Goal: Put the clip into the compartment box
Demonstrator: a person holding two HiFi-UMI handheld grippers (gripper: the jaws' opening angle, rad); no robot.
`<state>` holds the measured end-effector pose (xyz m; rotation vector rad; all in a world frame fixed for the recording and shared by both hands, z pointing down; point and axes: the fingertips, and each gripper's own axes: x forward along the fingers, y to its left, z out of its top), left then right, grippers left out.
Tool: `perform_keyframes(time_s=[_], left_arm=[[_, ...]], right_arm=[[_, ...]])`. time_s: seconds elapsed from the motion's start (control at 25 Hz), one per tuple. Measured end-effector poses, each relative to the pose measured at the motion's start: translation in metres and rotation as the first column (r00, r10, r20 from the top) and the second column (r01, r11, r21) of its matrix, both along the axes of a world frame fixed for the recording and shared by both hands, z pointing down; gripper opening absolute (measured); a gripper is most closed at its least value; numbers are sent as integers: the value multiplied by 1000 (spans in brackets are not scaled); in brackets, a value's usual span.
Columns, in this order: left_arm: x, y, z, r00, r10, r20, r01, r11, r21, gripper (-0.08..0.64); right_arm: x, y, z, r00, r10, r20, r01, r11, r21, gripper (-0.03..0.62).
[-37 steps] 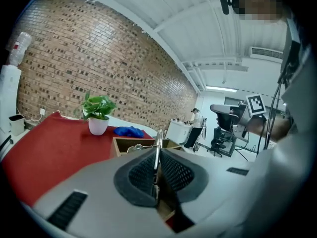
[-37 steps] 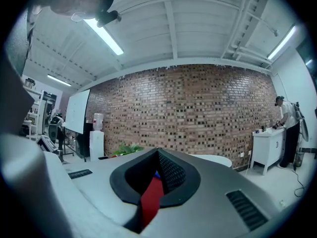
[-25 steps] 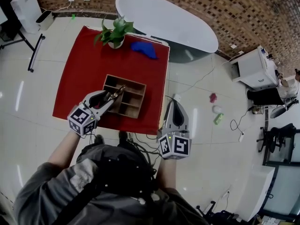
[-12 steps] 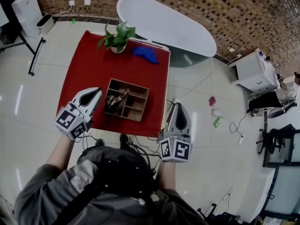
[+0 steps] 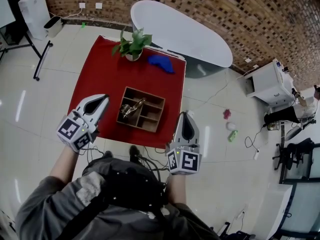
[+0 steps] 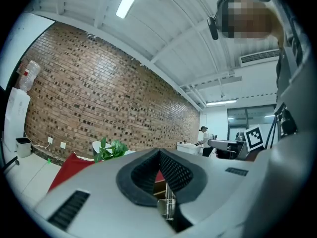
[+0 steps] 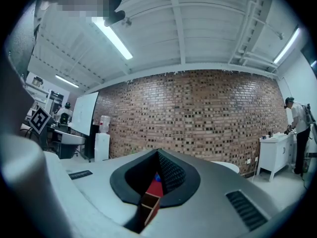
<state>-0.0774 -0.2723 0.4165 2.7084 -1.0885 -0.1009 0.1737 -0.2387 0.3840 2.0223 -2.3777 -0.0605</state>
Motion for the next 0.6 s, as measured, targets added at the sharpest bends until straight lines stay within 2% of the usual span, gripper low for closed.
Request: perform_keyframes(time_s=[0.24,0.6], left_arm=[[-15,4,-5,1000,-30,-3,30,999,-15,37],[-10,8,-9,1000,-26,1,26,999,-22,37]], right_arm=[[-8,9,6,1000,-7,5,7,1000,-22,18],[-11,6,-1,999,-39,4,40,999,-15,20]])
